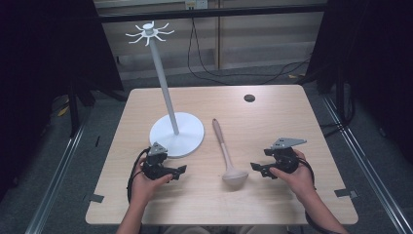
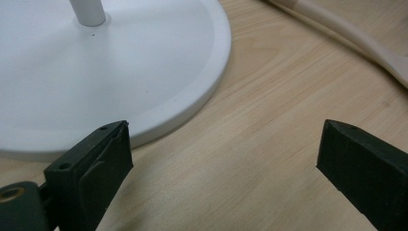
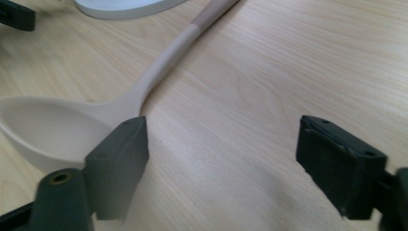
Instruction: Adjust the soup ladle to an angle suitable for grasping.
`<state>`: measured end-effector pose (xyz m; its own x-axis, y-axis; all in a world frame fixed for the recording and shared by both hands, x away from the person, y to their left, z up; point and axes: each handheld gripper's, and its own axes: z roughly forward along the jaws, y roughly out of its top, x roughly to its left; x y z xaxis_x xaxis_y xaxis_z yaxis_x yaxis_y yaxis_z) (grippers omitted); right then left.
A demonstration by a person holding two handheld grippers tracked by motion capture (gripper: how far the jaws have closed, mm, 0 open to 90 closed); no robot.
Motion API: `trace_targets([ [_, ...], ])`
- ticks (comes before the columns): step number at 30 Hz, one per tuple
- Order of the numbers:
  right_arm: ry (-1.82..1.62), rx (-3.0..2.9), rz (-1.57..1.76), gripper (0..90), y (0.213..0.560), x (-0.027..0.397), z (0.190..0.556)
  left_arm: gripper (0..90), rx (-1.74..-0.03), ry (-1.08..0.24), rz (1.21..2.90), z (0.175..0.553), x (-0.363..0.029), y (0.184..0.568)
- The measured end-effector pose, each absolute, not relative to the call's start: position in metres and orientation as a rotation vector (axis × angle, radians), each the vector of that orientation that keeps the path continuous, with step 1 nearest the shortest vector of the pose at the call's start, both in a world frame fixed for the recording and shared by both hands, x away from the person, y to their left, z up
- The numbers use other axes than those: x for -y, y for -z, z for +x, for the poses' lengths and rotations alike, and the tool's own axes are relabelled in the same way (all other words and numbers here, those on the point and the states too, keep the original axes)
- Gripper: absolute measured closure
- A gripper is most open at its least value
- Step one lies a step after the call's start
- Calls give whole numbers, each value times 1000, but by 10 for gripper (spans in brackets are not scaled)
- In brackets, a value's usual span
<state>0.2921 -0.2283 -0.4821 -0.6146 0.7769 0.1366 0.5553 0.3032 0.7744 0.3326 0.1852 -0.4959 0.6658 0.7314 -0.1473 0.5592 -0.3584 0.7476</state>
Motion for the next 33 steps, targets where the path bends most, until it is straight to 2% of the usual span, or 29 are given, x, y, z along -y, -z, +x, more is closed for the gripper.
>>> trace_targets([
  [1, -1200, -2312, 1201, 285, 482, 228, 291, 49, -997, -265, 2064, 333, -184, 496],
  [2, -1200, -2312, 1201, 285, 482, 228, 291, 49, -997, -265, 2064, 333, -184, 496],
  [3, -1201, -2326, 1161, 381, 483, 226, 289, 49, -993, -261, 2065, 333, -183, 496],
  [7, -1187, -2370, 1116, 623, 484, 223, 285, 50, -991, -258, 2072, 334, -181, 496],
  [8, -1187, -2370, 1116, 623, 484, 223, 285, 50, -992, -256, 2073, 334, -180, 496],
  [9, -1173, -2386, 1104, 714, 484, 220, 283, 50, -986, -255, 2075, 334, -179, 496],
  [13, -1211, -2437, 1065, 864, 488, 215, 280, 50, -981, -248, 2081, 335, -177, 496],
  [15, -1215, -2469, 1042, 900, 492, 211, 279, 50, -979, -245, 2077, 335, -176, 497],
  [33, -1207, -2545, 1021, 900, 503, 181, 277, 50, -982, -248, 2075, 334, -176, 496],
])
